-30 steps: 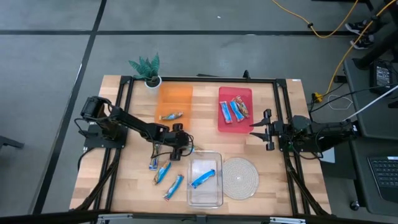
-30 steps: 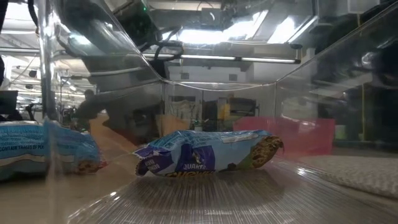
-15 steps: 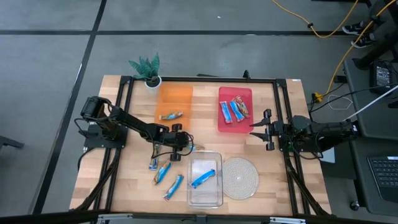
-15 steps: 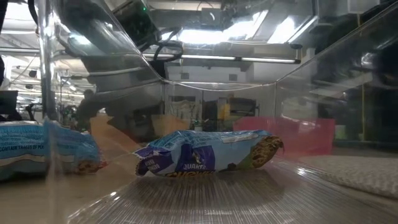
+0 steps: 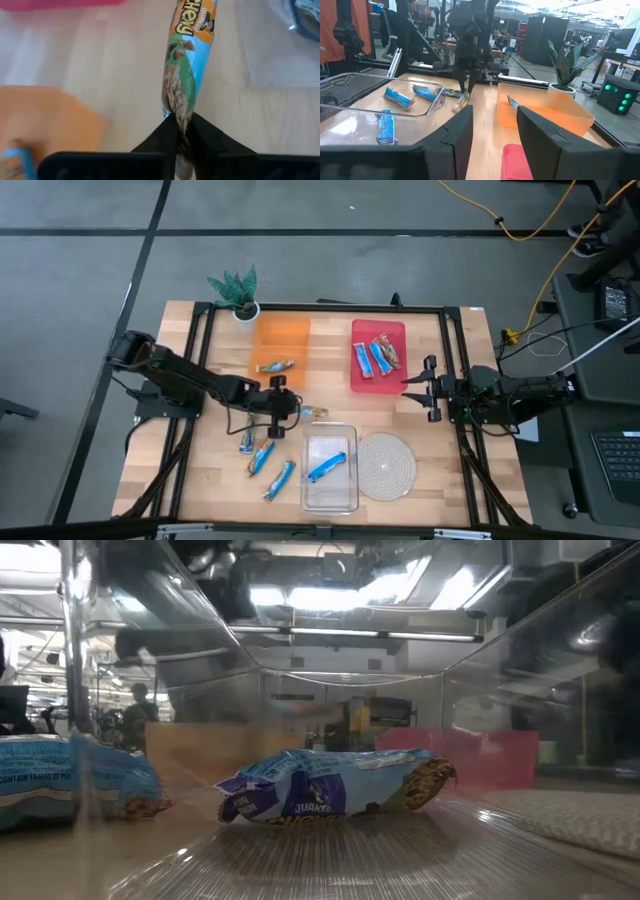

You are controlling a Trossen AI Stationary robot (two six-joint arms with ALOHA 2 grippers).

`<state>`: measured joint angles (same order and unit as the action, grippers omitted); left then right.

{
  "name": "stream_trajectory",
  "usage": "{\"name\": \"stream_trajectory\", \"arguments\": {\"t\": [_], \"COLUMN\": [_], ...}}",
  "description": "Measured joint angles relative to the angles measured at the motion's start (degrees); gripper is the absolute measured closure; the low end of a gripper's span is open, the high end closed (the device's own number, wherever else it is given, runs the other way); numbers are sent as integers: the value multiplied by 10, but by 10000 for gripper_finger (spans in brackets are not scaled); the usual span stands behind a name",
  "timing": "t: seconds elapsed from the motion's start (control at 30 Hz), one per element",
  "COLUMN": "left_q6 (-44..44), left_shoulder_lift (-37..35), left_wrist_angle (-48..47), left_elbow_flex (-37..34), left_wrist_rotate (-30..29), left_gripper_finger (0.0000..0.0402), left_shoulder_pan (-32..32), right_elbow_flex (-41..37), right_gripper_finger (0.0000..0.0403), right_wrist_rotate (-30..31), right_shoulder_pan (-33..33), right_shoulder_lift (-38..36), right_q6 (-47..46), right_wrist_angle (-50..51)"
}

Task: Pick and place Granola Bars by type
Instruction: Put the yellow granola bar into the orange bin

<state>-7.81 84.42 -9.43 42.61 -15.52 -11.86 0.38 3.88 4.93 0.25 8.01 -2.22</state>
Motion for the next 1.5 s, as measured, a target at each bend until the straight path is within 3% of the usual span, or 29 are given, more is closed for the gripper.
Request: {"name": "stream_trajectory", "arguments": {"t": [0.37, 0.5, 0.63, 0.93, 1.13, 1.3, 1.5], "left_q6": [0, 9, 10, 30, 31, 36, 50], "left_shoulder_lift": [-152, -186, -202, -196, -181, -143, -84], "left_wrist_angle": [-79, -95, -110, -142, -140, -140, -140], "left_elbow_flex": [0, 0, 0, 0, 1, 1, 0], "left_wrist_rotate": [-114, -172, -194, -185, -125, -82, -73], "left_gripper_finger": [378, 378, 379, 380, 380, 380, 380], "left_shoulder_pan": [-3, 10, 43, 153, 227, 272, 306], "right_elbow_flex": [0, 0, 0, 0, 0, 0, 0], "right_gripper_finger": [247, 247, 247, 247, 247, 247, 247], "right_wrist_rotate": [0, -3, -4, -5, -5, -5, -5], "right_shoulder_pan": [0, 0, 0, 0, 0, 0, 0], "right_shoulder_lift": [0, 0, 0, 0, 0, 0, 0], "right_q6": [0, 0, 0, 0, 0, 0, 0], "right_wrist_angle": [0, 0, 0, 0, 0, 0, 0]}}
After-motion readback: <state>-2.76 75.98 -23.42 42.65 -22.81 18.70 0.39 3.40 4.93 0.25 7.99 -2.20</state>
